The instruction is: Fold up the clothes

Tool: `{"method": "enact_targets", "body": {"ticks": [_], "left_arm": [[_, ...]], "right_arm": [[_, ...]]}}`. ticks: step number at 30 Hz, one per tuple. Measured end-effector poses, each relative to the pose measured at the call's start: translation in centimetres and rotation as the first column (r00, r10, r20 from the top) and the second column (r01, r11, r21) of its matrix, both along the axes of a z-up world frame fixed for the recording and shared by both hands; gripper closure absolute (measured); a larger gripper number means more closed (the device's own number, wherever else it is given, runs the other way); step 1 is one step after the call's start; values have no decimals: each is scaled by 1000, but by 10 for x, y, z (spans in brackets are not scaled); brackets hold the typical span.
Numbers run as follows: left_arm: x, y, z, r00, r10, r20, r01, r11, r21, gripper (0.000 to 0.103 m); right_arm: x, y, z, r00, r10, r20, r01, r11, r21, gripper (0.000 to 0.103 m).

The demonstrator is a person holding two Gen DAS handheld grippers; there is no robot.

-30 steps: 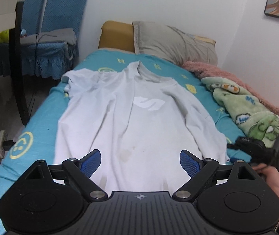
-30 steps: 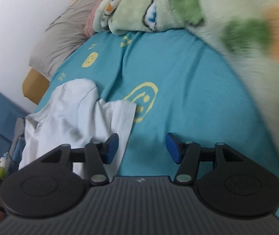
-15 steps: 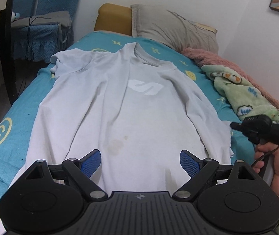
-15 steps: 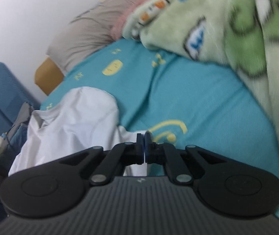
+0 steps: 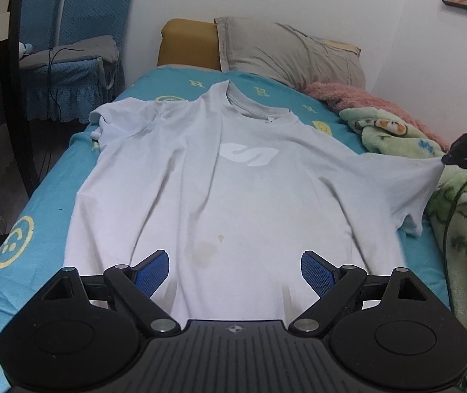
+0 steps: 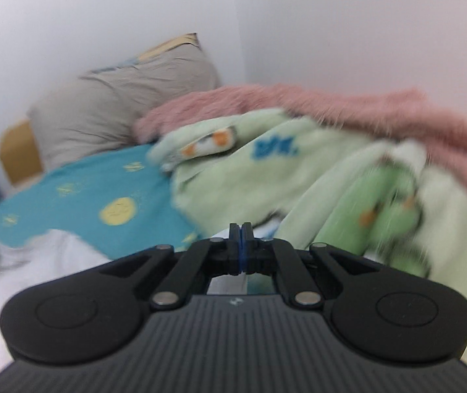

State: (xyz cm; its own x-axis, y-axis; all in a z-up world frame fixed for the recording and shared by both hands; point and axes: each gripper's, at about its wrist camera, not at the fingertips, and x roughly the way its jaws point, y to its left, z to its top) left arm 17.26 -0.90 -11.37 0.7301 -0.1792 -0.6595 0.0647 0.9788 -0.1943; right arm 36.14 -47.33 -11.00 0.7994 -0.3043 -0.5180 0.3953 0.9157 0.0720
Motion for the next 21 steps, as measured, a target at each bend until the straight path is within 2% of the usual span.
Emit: {"method": "enact_targets", "body": {"ticks": [4, 6, 10, 14, 15, 16, 18, 21], "left_arm": [[6, -8, -8, 999, -24, -26, 25, 999, 31, 14], [8, -11, -11, 999, -36, -33, 38, 998, 40, 14], [12, -17, -16, 998, -53, -45, 55, 997, 59, 14], [13, -19, -15, 998, -56, -35, 59, 995, 77, 14], [12, -19, -15, 998, -60, -35, 62, 995, 81, 14], [11, -20, -16, 997, -65, -39, 68, 994, 87, 14], [7, -23, -20, 996, -73, -48, 78, 991, 105, 14], [0, -24, -24, 995, -77, -58, 84, 987, 137, 14]], "right_arm": [[29, -14, -18, 999, -42, -35, 38, 993, -109, 100], [37, -17, -26, 999, -49, -24, 45, 990, -135, 99], [33, -20, -37, 999, -32, 40, 34, 998, -60, 97], [13, -21, -46, 998, 34, 50, -38, 997, 69, 93], [4, -21, -49, 998, 38, 50, -44, 991, 129, 81], [-7, -20, -51, 998, 44, 54, -53, 982, 184, 53], [-37, -10, -54, 995, 42, 86, -63, 965, 254, 27], [-84, 5, -66, 992, 24, 126, -72, 916, 394, 26]]}}
